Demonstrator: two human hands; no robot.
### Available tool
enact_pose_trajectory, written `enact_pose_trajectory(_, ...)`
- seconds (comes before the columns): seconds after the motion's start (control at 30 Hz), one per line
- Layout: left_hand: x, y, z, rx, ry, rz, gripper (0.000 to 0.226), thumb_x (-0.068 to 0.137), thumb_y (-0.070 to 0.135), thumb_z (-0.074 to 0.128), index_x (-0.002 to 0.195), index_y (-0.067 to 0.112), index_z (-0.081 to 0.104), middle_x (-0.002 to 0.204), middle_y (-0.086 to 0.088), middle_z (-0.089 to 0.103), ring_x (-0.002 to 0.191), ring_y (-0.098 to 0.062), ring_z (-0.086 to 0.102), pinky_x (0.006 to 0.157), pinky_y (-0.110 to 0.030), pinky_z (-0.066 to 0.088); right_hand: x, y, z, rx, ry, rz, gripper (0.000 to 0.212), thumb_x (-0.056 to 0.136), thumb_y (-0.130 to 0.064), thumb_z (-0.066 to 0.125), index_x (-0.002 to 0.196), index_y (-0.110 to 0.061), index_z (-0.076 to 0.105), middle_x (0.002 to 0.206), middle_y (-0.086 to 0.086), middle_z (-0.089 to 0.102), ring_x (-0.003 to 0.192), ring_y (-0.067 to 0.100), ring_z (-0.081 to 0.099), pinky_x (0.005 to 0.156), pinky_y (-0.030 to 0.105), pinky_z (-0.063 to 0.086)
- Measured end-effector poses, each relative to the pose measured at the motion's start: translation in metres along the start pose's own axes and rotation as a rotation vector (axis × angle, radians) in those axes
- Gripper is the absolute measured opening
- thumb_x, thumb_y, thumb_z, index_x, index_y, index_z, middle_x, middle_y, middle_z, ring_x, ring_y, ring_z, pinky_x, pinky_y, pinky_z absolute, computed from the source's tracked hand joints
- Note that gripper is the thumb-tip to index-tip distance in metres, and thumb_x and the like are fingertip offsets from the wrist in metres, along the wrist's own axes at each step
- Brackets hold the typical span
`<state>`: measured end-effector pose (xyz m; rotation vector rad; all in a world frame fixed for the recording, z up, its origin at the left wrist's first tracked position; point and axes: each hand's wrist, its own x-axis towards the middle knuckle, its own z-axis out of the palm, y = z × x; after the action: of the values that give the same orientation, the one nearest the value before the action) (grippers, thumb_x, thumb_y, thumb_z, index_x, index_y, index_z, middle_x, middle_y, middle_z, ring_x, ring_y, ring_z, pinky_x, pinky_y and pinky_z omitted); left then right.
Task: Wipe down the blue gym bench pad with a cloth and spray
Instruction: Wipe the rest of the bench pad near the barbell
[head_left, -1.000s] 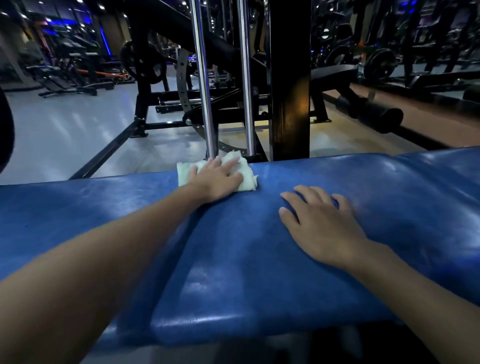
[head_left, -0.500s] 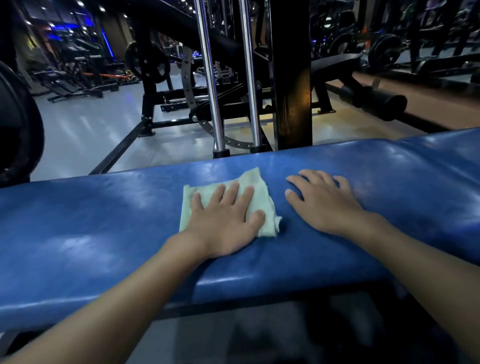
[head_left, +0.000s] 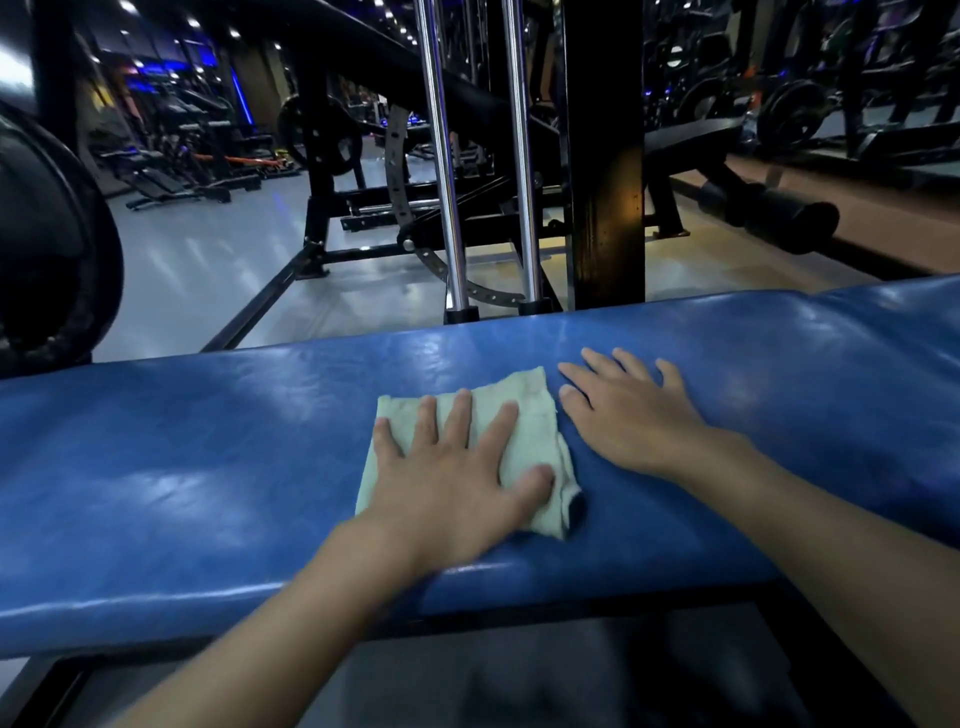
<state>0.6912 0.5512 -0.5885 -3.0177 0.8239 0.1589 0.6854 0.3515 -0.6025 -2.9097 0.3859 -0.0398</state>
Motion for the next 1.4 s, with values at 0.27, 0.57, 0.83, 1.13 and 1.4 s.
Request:
enact_pose_trajectory(0.27, 0.137, -0.034, -0.021, -0.046, -0.039, -0.078, 0.076, 0.088, 0.079, 0.020, 0.154, 0.048, 0.001, 0.167, 0.004, -0.005, 0.153, -0.030, -0.009, 0.113, -0.068, -0.009, 0.001, 0.001, 0.006, -0.040, 0.043, -0.013, 0.055, 0.101, -0.050, 0.014, 0.155, -0.039, 0.014, 0.167, -0.008, 0.003, 0.153, 0.020, -0.002, 0.119, 0.057, -0.002)
enact_pose_trajectory(0.57, 0.168, -0.047, -0.025, -0.037, -0.021, -0.052, 0.076, 0.088, 0.078, 0.019, 0.155, 0.045, 0.005, 0.167, 0.002, 0.006, 0.153, -0.028, 0.001, 0.115, -0.066, -0.004, -0.003, -0.002, 0.002, -0.009, 0.043, 0.009, 0.055, 0.099, -0.050, 0.018, 0.154, -0.041, 0.016, 0.166, -0.009, 0.006, 0.152, 0.017, -0.001, 0.120, 0.053, -0.002)
enact_pose_trajectory(0.83, 0.029, -0.031, -0.005, 0.011, -0.006, 0.075, 0.079, 0.086, 0.079, 0.014, 0.155, 0.044, -0.004, 0.167, 0.006, -0.004, 0.153, -0.025, -0.008, 0.117, -0.062, -0.003, -0.004, -0.006, -0.002, -0.029, 0.038, 0.025, 0.054, 0.100, -0.051, 0.017, 0.153, -0.040, 0.022, 0.166, -0.008, 0.010, 0.152, 0.017, 0.004, 0.120, 0.053, 0.002)
enact_pose_trajectory(1.13, -0.049, -0.027, 0.004, 0.011, -0.002, 0.093, 0.084, 0.079, 0.085, 0.006, 0.152, 0.048, -0.010, 0.167, 0.004, -0.010, 0.152, -0.026, -0.015, 0.116, -0.062, -0.009, -0.008, -0.022, -0.008, 0.010, 0.078, 0.018, 0.052, 0.103, -0.040, 0.022, 0.155, -0.032, 0.024, 0.164, -0.004, 0.020, 0.151, 0.019, 0.012, 0.120, 0.053, 0.005)
enact_pose_trajectory(1.4, 0.070, -0.054, -0.010, -0.036, -0.039, -0.010, 0.076, 0.087, 0.081, 0.018, 0.153, 0.050, 0.000, 0.167, 0.004, -0.005, 0.152, -0.031, -0.010, 0.114, -0.067, -0.008, -0.005, -0.019, 0.003, -0.076, -0.001, 0.017, 0.056, 0.101, -0.054, 0.010, 0.156, -0.042, 0.011, 0.167, -0.008, 0.002, 0.153, 0.017, -0.002, 0.121, 0.052, -0.001)
